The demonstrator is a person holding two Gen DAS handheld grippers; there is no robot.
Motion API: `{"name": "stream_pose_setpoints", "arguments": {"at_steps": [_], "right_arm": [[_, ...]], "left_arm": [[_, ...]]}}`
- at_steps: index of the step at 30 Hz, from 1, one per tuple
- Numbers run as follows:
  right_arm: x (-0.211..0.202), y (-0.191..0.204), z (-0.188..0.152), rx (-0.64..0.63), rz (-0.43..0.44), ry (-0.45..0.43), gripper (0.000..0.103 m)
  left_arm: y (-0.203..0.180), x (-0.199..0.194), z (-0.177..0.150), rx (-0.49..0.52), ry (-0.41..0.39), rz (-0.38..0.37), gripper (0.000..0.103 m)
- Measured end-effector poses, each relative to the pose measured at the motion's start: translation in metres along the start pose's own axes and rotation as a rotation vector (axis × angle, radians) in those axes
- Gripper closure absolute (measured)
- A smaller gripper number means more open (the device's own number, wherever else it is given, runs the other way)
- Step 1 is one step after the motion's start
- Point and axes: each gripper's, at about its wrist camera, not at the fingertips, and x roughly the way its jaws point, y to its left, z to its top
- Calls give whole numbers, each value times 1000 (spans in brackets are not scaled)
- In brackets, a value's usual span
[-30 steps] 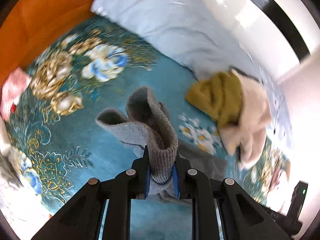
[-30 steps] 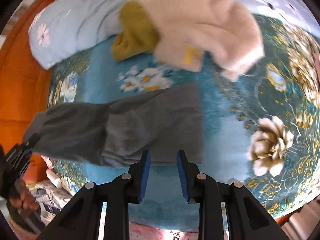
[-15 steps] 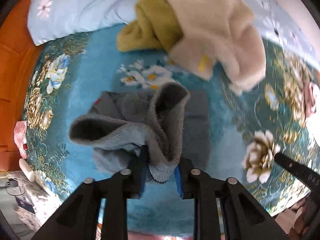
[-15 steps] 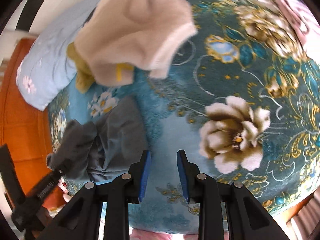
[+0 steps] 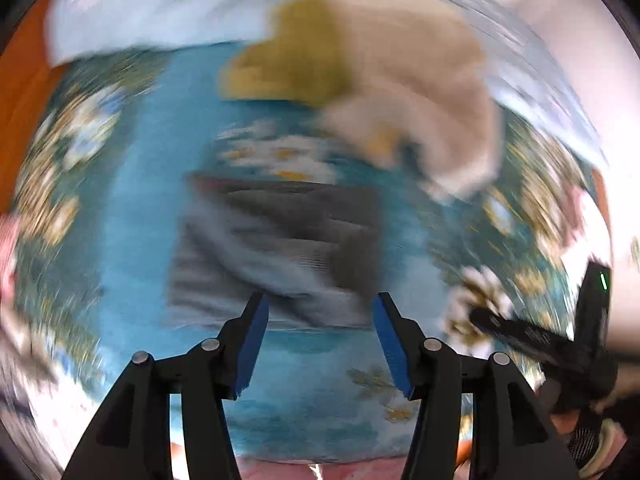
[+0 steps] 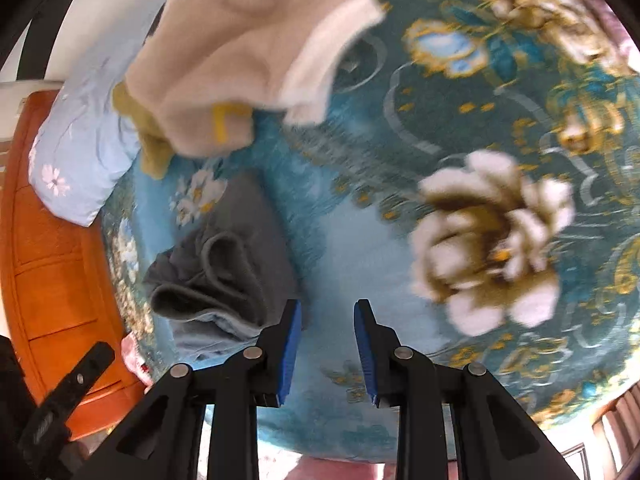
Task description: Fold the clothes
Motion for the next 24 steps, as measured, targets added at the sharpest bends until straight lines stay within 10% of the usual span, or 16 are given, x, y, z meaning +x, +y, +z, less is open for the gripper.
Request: {"name": "stream_pose_setpoints", "arguments": {"at_steps": [8,17,22,24], "right_arm": [[54,86,-9,-269,77,131,51],[129,135,8,-436,24,227,29],[148,135,31,-332,44,232,31],[150,135,38,-282,63,242,56]], "left_arm": [[146,9,-15,-463,57,65,47],[176,18,-15,-505,96,80,47],[188,30,-21,-549,141,87,47],[188,35,-20,-556,156,89,47]]}}
